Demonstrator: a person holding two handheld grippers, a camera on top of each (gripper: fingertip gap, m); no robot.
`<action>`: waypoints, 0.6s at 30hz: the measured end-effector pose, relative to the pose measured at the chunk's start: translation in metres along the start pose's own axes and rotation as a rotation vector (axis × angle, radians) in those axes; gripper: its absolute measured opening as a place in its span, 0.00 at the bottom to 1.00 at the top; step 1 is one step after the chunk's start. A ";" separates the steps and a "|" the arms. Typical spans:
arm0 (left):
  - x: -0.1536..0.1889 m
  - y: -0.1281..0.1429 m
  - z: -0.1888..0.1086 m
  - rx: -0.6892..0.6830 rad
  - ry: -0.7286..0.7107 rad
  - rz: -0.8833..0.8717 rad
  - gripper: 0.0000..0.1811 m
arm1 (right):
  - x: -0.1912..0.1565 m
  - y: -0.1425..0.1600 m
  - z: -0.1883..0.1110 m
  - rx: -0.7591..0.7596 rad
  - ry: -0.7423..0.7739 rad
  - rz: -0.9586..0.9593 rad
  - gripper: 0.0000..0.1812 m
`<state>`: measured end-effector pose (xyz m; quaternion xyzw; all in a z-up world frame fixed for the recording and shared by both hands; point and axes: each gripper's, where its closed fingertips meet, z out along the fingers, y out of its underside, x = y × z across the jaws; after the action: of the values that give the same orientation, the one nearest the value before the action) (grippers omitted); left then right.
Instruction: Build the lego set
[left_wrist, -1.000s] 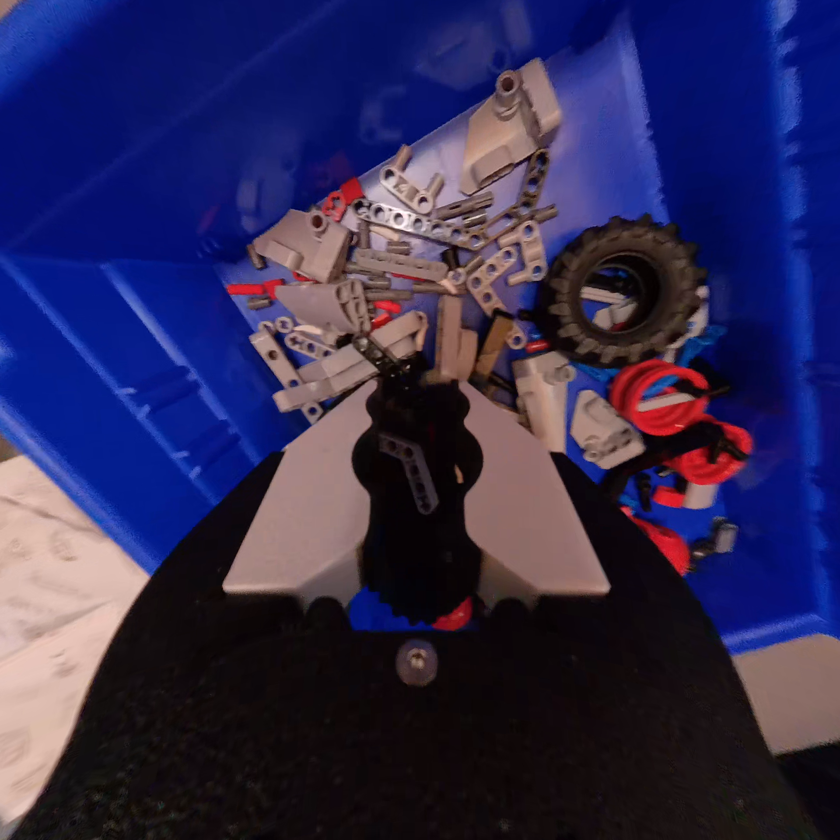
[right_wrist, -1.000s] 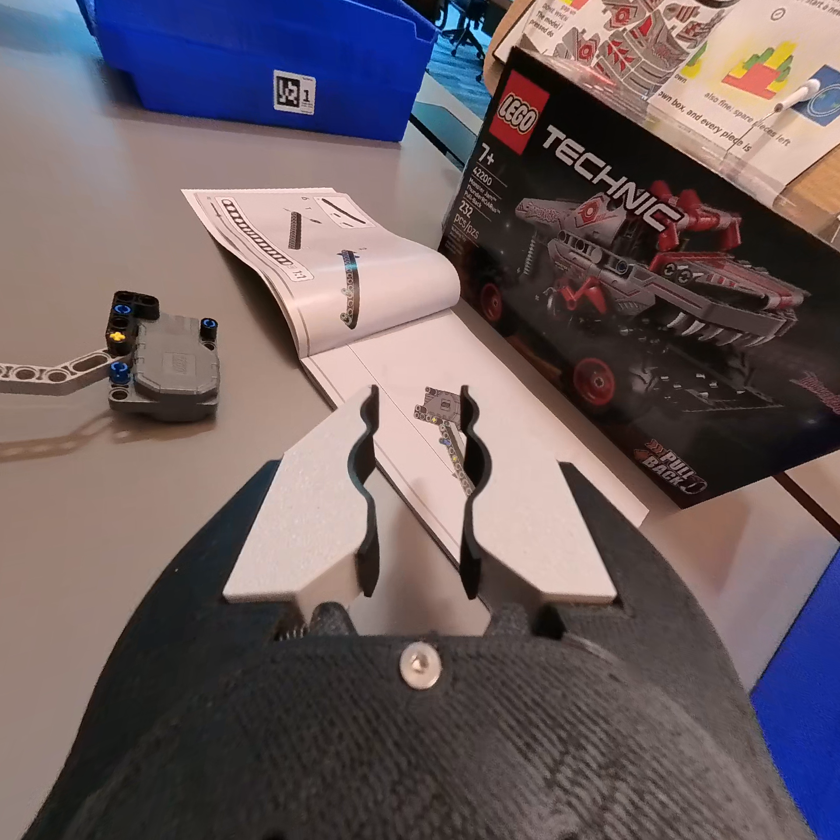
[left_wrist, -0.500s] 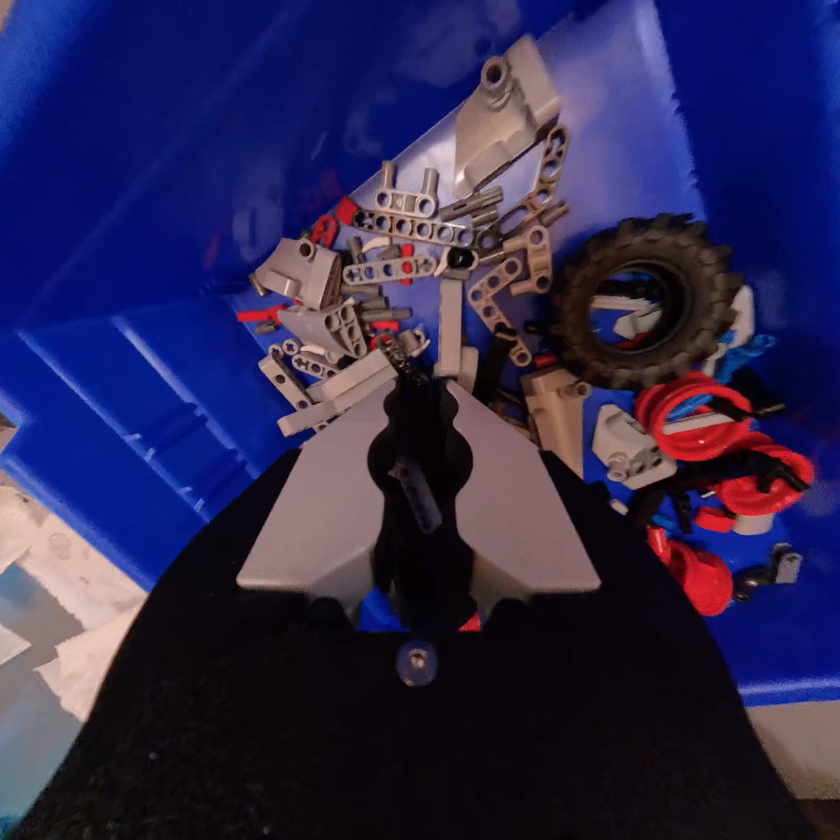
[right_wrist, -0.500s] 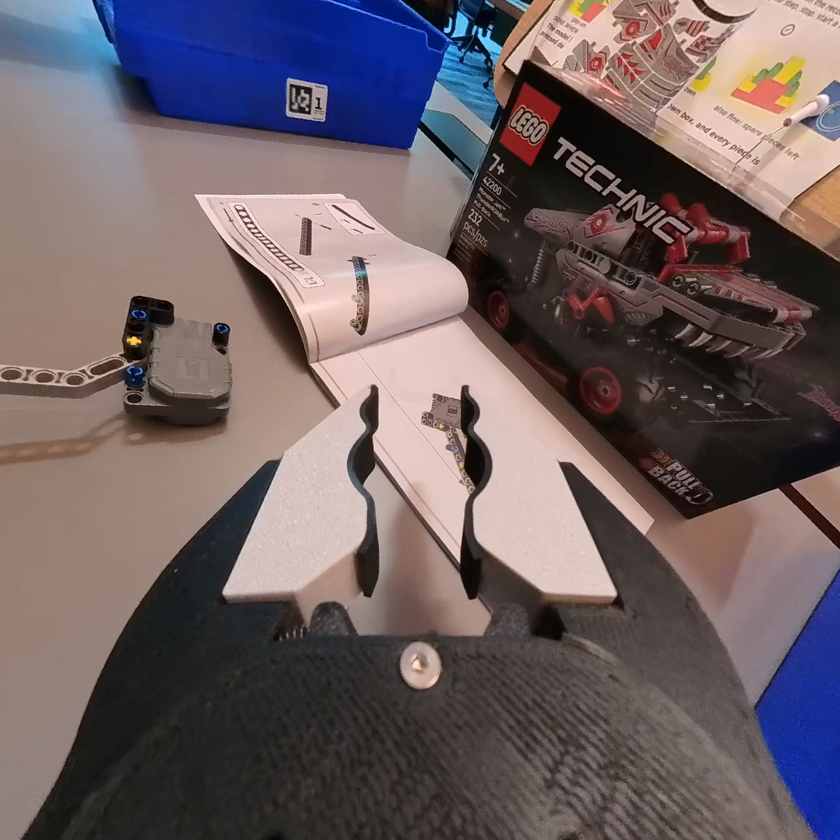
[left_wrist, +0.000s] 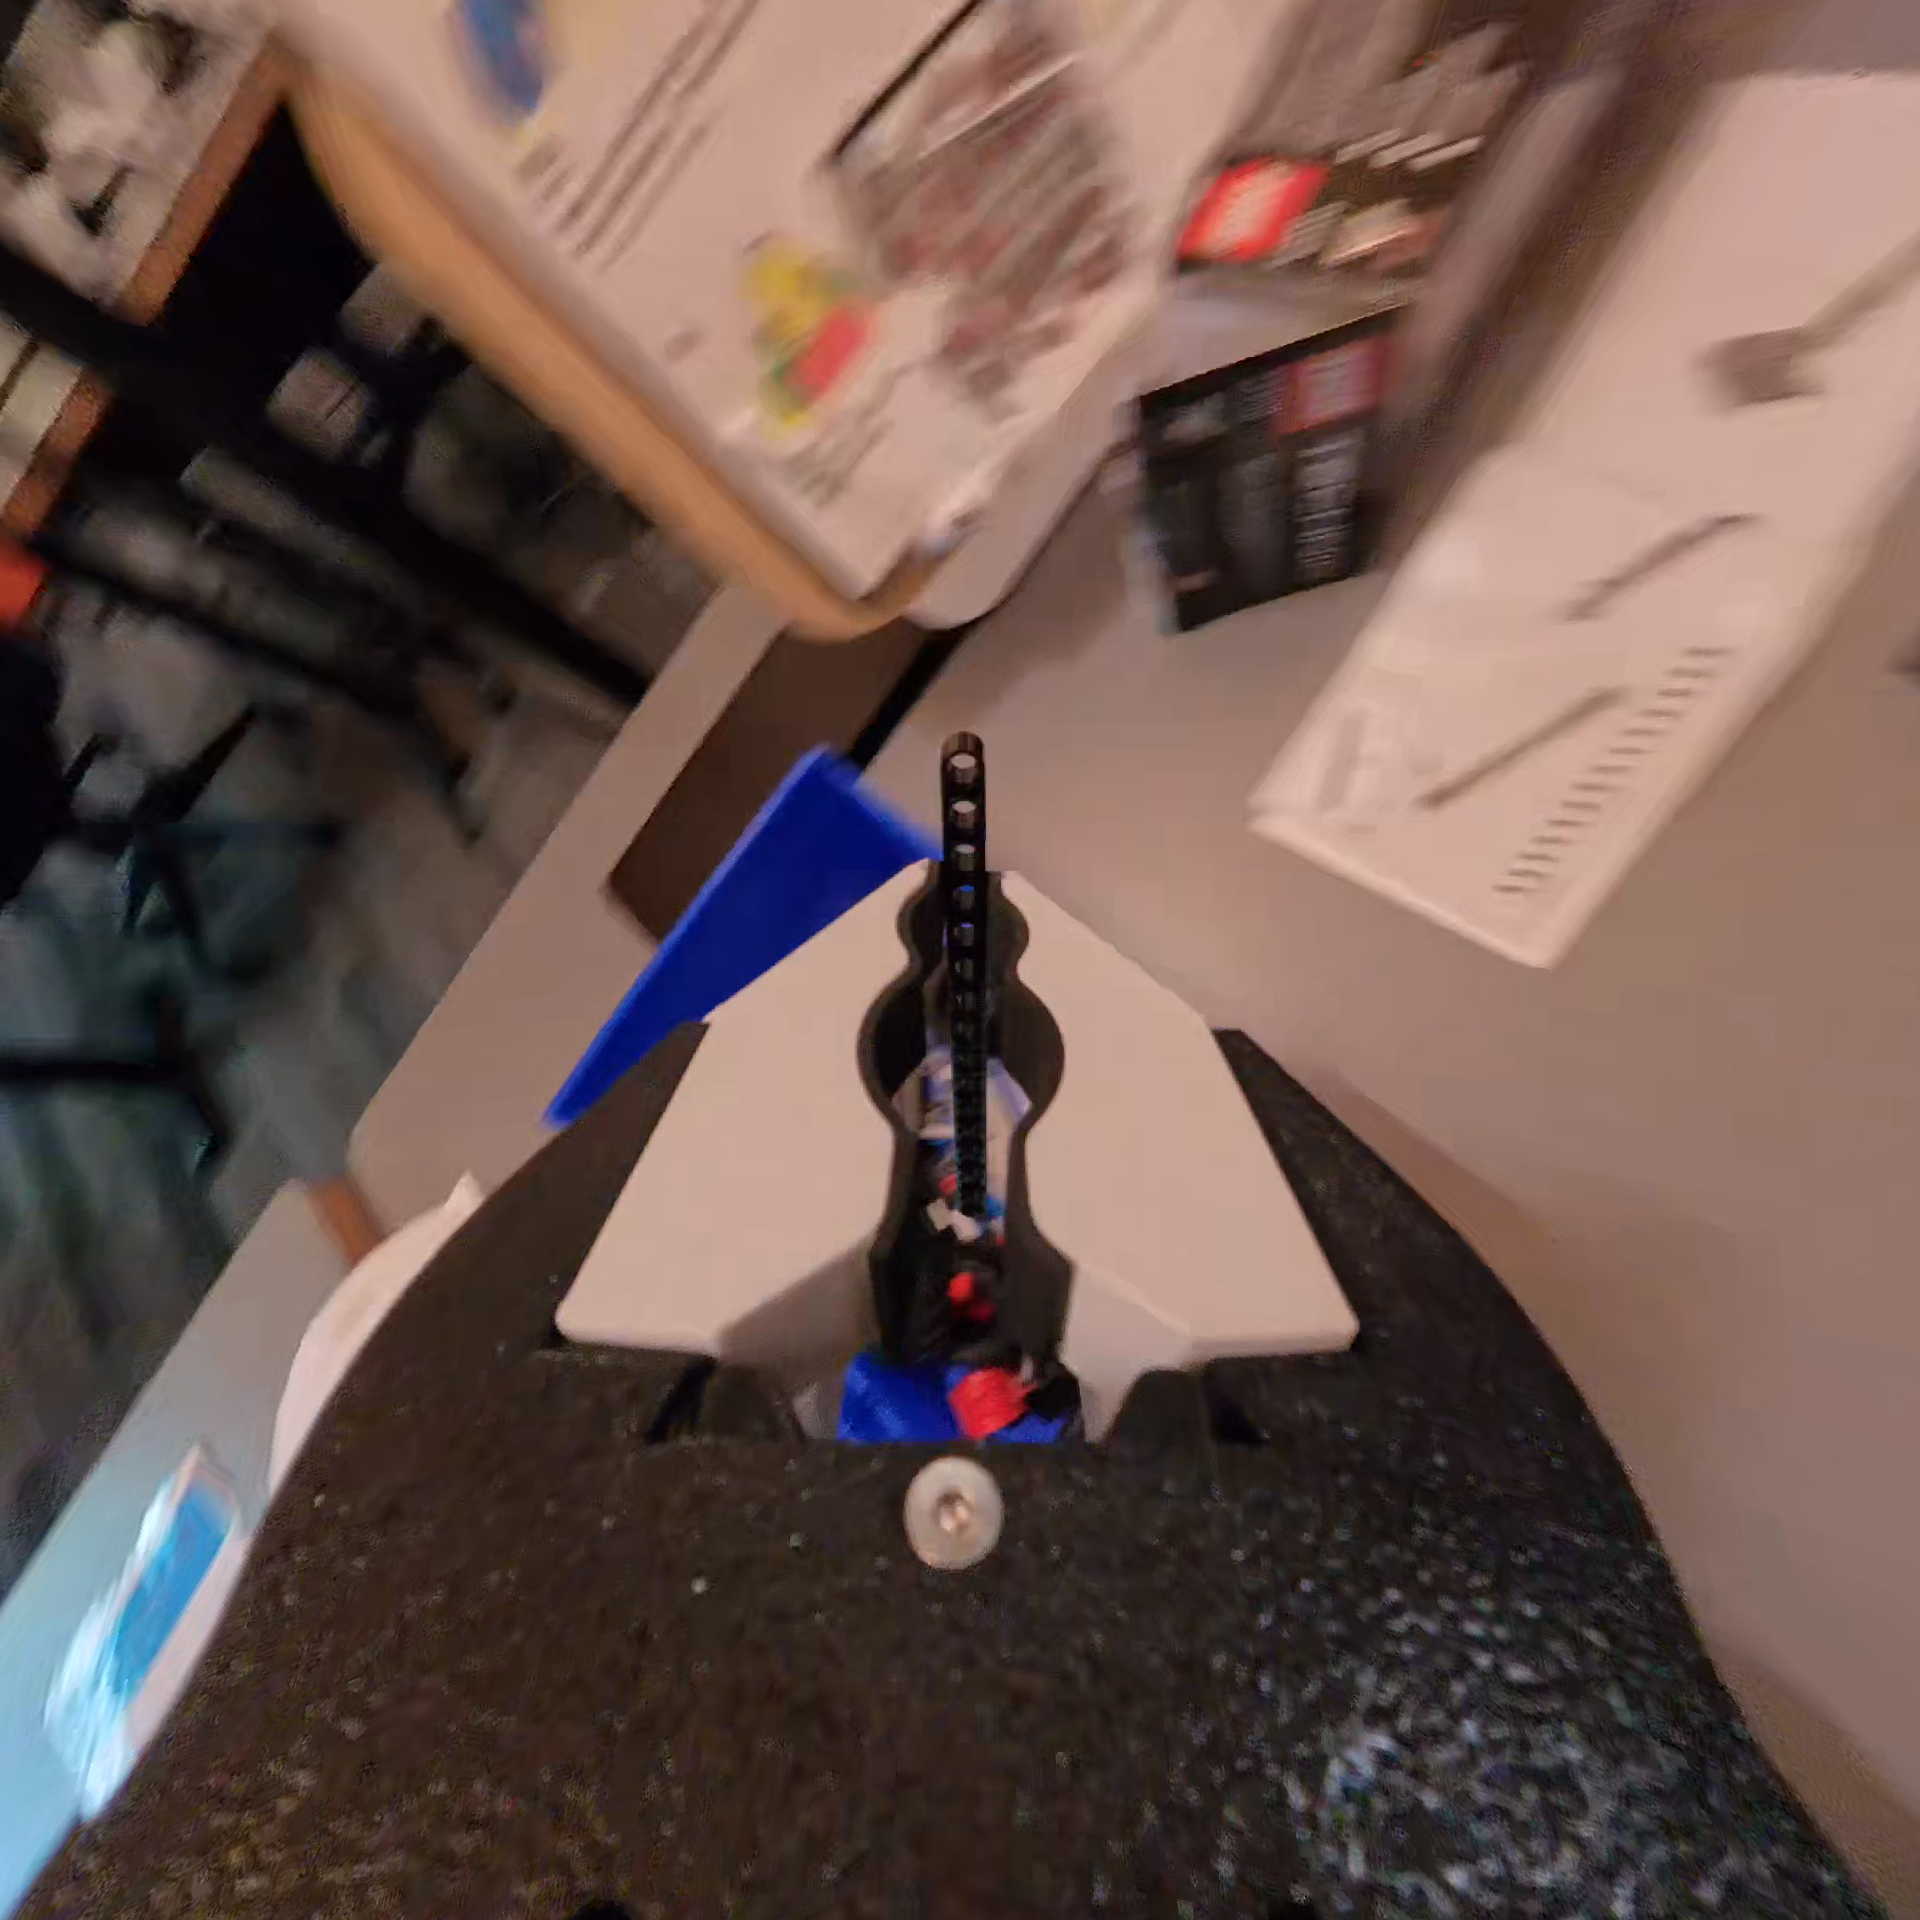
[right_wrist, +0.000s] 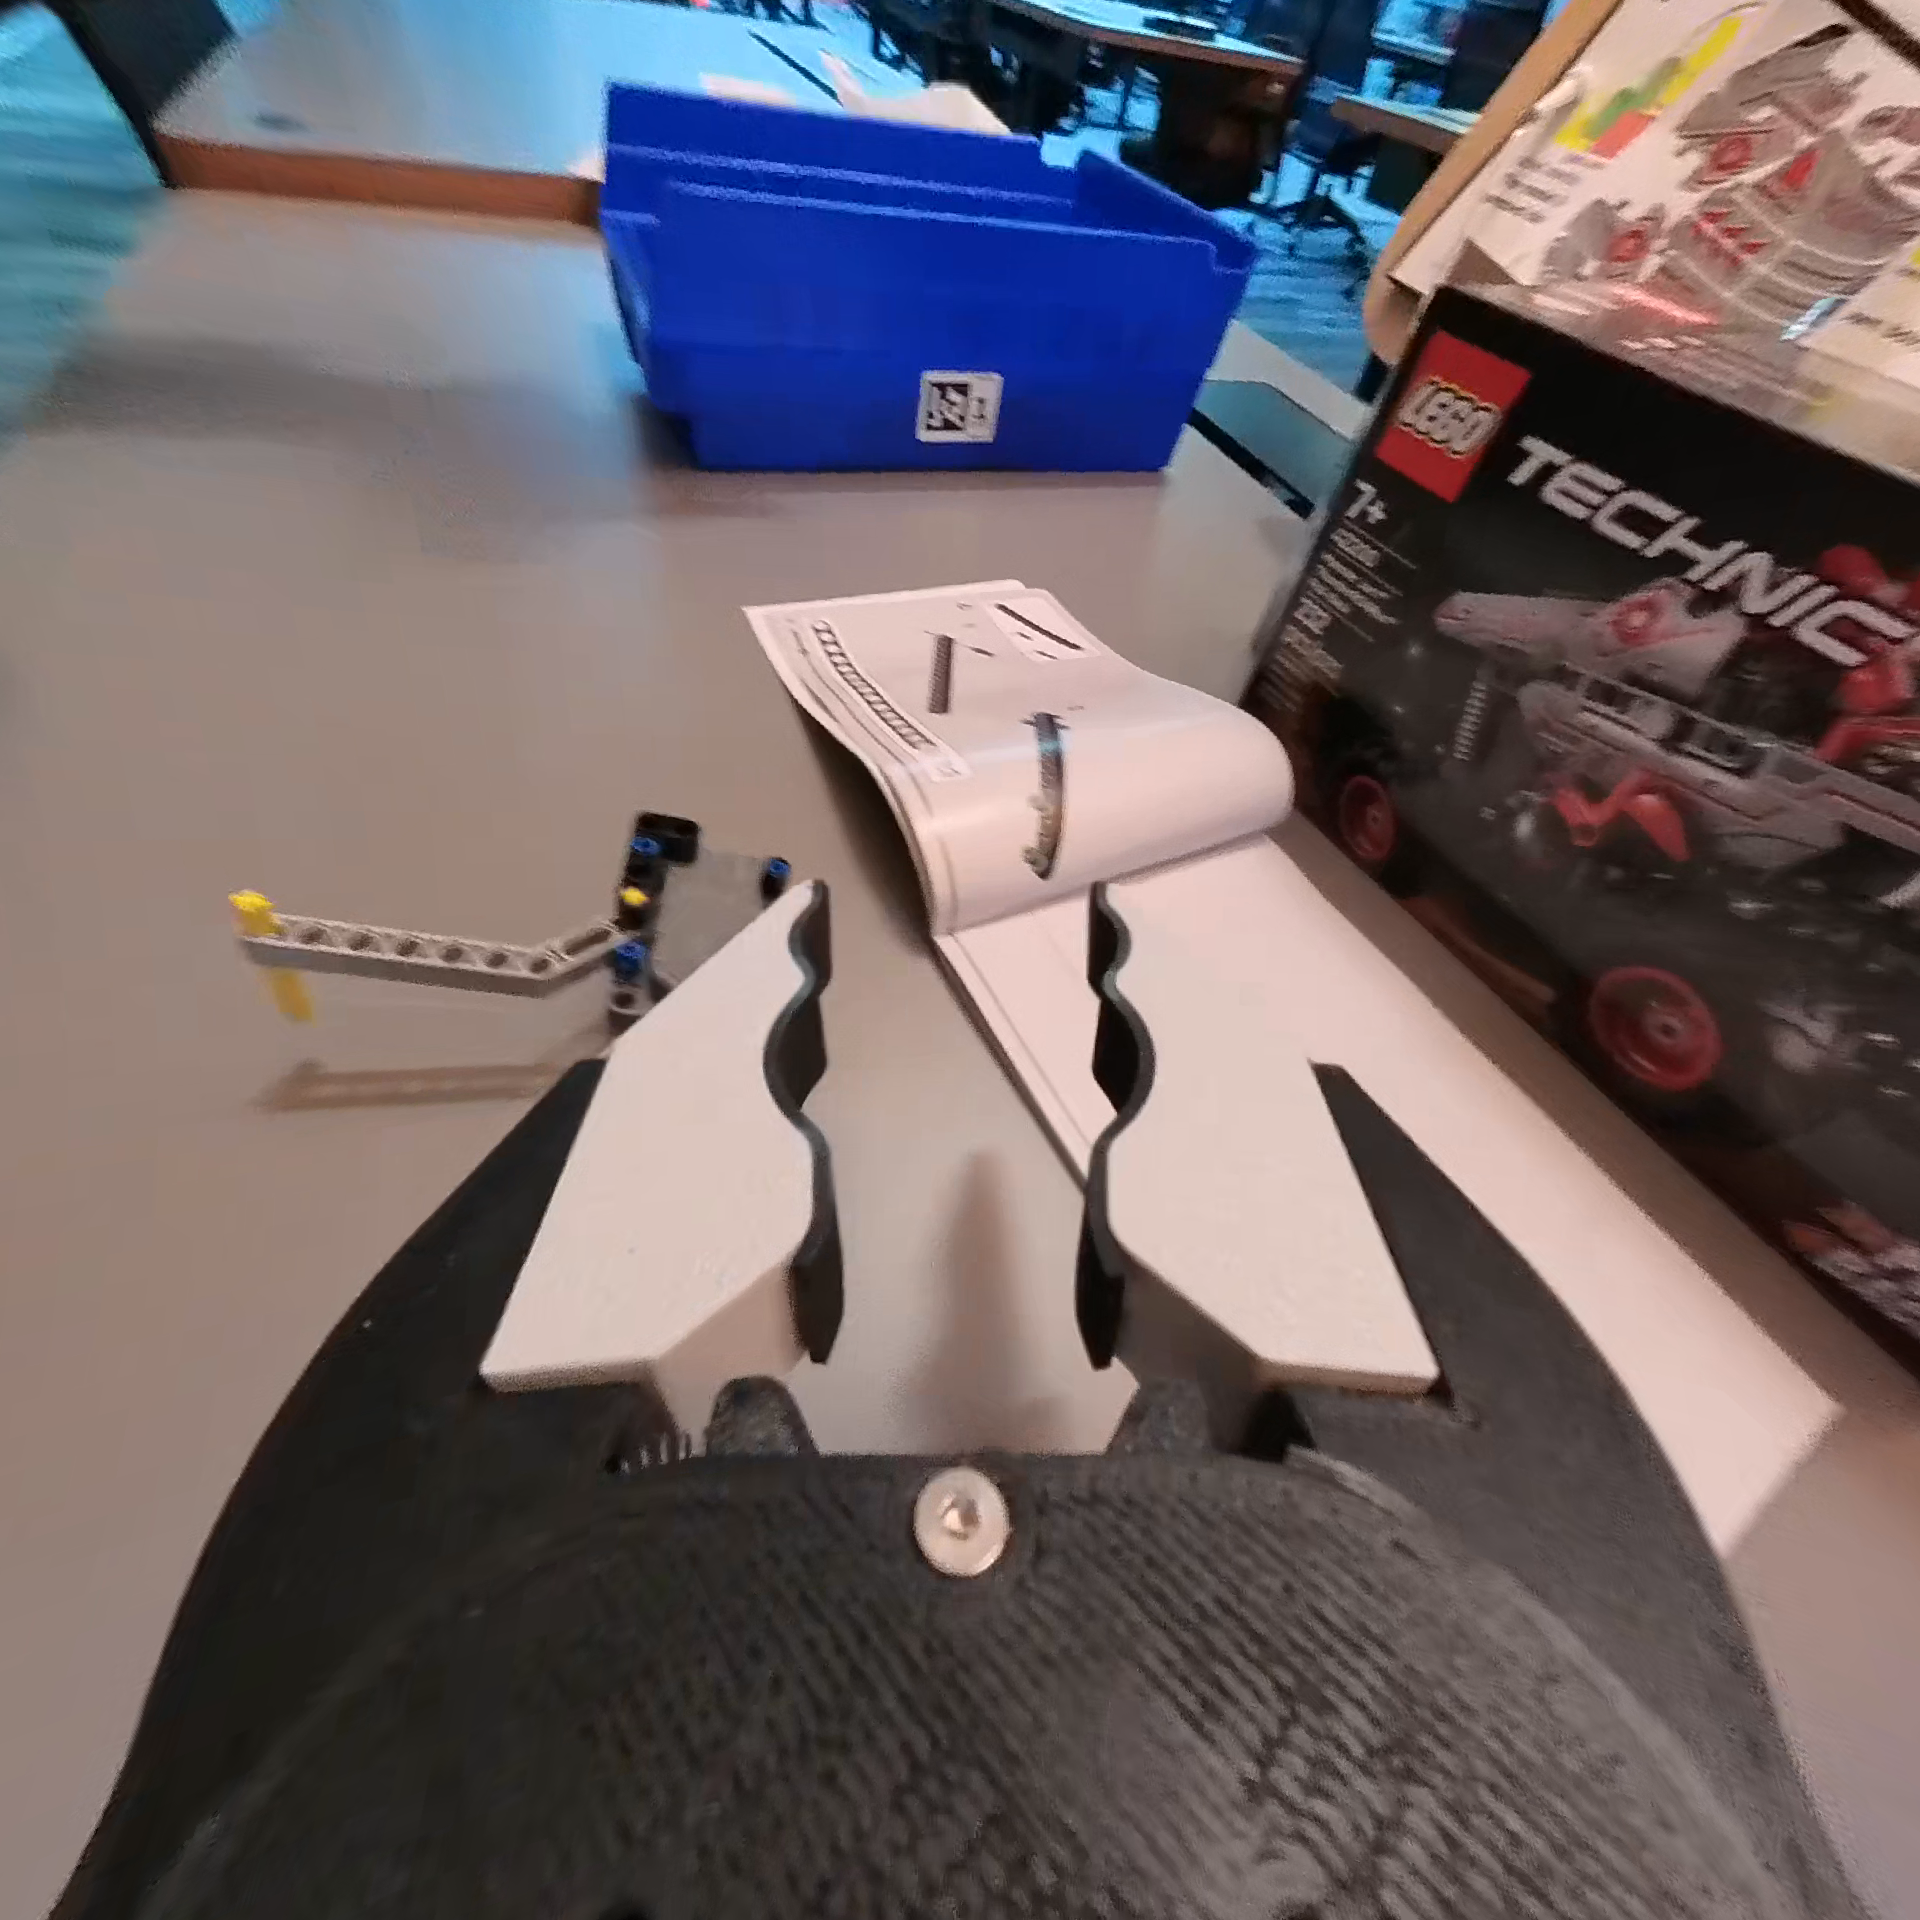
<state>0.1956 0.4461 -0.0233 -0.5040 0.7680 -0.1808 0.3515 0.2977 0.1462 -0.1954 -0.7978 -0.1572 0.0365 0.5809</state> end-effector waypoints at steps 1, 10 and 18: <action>0.031 -0.009 0.000 0.016 0.075 0.058 0.02 | -0.005 -0.003 0.001 0.015 -0.034 0.033 0.29; 0.269 0.058 0.107 -0.217 0.454 0.520 0.02 | -0.049 -0.002 0.021 -0.161 -0.177 0.177 0.34; 0.333 0.046 0.134 -0.083 0.665 0.469 0.02 | -0.056 0.033 -0.002 -0.348 -0.207 0.126 0.40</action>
<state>0.1811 0.1765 -0.2640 -0.2428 0.9405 -0.2178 0.0950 0.2523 0.1185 -0.2325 -0.8864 -0.1699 0.1270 0.4114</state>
